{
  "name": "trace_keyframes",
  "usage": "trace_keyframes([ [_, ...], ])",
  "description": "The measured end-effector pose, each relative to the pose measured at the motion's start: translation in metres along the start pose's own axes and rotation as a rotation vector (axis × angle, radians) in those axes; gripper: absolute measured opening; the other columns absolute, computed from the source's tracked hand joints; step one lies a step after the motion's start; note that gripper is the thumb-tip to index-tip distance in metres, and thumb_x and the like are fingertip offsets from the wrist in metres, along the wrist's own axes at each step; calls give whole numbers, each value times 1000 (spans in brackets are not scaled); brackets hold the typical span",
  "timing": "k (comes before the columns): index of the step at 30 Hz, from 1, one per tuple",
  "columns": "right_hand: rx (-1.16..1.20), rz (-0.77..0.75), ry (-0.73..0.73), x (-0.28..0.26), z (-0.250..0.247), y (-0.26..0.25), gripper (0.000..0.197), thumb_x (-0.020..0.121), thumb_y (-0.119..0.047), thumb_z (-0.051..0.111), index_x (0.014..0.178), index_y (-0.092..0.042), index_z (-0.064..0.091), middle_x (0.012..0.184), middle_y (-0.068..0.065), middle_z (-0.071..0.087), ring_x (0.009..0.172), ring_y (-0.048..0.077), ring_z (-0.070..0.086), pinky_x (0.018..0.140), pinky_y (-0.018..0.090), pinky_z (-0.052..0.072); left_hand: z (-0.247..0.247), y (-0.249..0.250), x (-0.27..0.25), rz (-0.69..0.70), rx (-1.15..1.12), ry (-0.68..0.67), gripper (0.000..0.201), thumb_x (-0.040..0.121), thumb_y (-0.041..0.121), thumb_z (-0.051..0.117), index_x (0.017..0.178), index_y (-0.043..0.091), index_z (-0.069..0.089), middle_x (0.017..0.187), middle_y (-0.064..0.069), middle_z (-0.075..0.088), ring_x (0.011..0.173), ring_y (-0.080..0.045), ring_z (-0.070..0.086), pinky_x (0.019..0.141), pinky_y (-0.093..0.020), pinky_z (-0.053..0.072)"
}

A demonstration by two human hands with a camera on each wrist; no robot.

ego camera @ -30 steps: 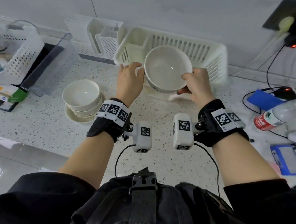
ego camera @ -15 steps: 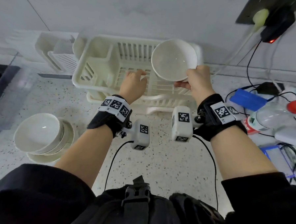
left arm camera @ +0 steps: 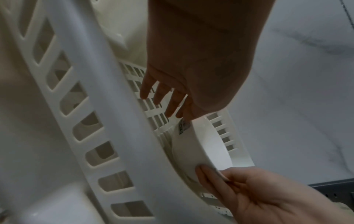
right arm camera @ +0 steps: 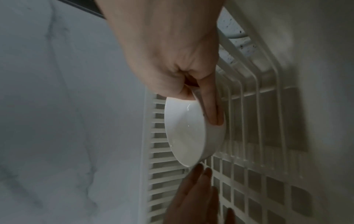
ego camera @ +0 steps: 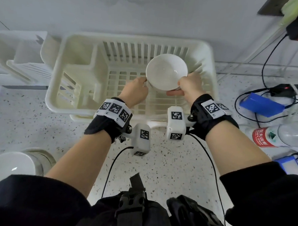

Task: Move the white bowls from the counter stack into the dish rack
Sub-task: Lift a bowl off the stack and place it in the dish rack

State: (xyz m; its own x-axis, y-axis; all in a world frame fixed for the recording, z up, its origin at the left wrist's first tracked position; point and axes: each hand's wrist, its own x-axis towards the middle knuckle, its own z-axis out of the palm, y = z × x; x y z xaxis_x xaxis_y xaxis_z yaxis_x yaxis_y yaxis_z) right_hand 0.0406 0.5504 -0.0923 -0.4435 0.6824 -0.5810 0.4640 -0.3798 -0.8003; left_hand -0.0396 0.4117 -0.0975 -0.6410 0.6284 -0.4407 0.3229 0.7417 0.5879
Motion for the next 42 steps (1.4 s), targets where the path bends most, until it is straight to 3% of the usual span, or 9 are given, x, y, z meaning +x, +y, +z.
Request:
trace_keyframes([
  [2,36,35,0,5,0,-1,50,90,14,35,138,2,32,139,18,36,76,40,61,53,45,61,2,-2,3,-12,16,-40,49,92,7,35,142,7,33,146,-14,41,132,-30,41,104,-34,37],
  [5,69,69,-3,9,1,-1,50,91,14,33,138,-1,31,136,16,37,100,45,57,68,47,58,6,-4,5,-52,6,-74,52,92,7,33,144,8,30,150,-13,36,136,-29,37,107,-35,35],
  [14,99,92,2,6,0,-2,49,90,15,28,136,1,34,122,16,42,92,46,56,47,45,55,7,-5,-2,-93,-14,-109,51,92,11,35,143,13,32,148,-13,37,135,-29,36,106,-37,34],
  [22,-24,23,-74,-35,-15,-5,44,92,5,39,135,-2,39,119,13,51,93,33,63,84,45,56,-6,6,-50,-30,-92,-31,47,95,15,35,142,15,32,143,-14,43,113,-23,51,87,-29,40],
  [26,-141,-128,-61,-74,-26,-5,47,89,-2,47,136,-5,43,126,12,53,114,33,59,94,50,54,-10,11,-91,27,-143,47,45,95,15,37,140,14,35,137,-15,49,91,-20,54,77,-31,49],
  [29,-58,-275,-50,-110,-33,1,41,89,-2,52,129,-10,52,125,12,59,91,23,68,78,40,60,-11,12,-123,66,-166,136,43,96,15,37,139,13,38,135,-15,50,72,-8,50,63,-21,41],
  [34,-71,-579,-135,-176,-27,16,23,91,-1,50,111,-5,61,99,13,71,63,17,69,60,25,57,-12,7,-177,83,-241,308,42,95,9,37,136,14,44,143,-6,45,111,-16,51,88,-23,38],
  [39,-245,-855,-255,-218,-1,43,20,94,-5,49,108,0,63,96,15,72,67,11,68,55,13,53,-8,-28,-223,42,-308,494,39,91,8,42,128,14,52,135,-6,53,125,-20,48,95,-22,37],
  [42,-361,-954,-304,-237,20,60,22,93,-10,53,110,-2,65,103,12,73,84,15,70,70,24,59,-6,-54,-250,7,-316,566,38,90,8,43,126,14,54,132,-5,56,124,-17,49,94,-20,36],
])
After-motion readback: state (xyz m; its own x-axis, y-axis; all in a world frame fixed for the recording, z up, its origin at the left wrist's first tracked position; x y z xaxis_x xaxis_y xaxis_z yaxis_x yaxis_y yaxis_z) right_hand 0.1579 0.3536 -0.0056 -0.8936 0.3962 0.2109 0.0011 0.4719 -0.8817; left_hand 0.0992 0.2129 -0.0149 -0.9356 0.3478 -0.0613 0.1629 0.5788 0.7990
